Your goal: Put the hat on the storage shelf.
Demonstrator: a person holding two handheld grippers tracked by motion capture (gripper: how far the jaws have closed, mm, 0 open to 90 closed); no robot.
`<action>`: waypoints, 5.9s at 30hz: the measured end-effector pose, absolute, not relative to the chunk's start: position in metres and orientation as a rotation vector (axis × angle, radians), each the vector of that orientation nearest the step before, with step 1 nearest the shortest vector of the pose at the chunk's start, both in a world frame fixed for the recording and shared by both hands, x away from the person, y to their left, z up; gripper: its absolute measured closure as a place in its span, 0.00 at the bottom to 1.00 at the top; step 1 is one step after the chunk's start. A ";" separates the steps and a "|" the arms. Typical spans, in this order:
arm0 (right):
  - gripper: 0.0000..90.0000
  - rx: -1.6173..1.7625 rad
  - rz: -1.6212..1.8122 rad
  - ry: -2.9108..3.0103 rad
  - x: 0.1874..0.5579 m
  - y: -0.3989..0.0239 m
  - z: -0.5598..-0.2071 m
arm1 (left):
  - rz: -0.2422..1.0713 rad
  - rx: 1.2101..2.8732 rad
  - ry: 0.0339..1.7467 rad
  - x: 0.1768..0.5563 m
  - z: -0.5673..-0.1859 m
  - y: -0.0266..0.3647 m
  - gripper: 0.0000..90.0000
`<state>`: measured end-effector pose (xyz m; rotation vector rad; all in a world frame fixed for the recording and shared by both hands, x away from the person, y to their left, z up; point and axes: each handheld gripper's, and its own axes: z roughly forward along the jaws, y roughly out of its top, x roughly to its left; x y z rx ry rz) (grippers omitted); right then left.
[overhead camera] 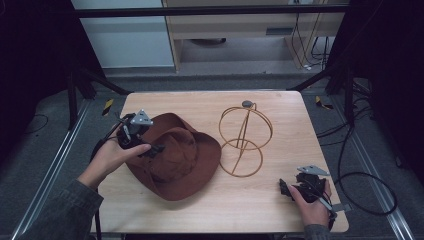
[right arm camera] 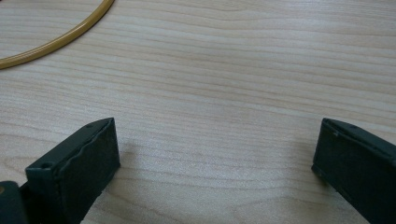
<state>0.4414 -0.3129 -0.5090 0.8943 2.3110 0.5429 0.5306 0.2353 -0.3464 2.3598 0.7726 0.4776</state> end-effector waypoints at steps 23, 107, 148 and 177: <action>0.01 0.893 0.548 2.313 0.441 -0.313 -0.509 | 0.373 2.521 0.809 0.583 -0.379 0.215 0.22; 0.01 0.894 0.550 2.312 0.442 -0.313 -0.509 | 0.323 2.378 0.593 0.523 -0.286 0.275 0.99; 0.01 0.891 0.552 2.314 0.442 -0.313 -0.509 | 0.392 2.282 0.563 0.496 -0.237 0.286 0.99; 0.01 0.892 0.551 2.313 0.442 -0.313 -0.509 | 0.413 2.259 0.463 0.503 -0.193 0.237 0.99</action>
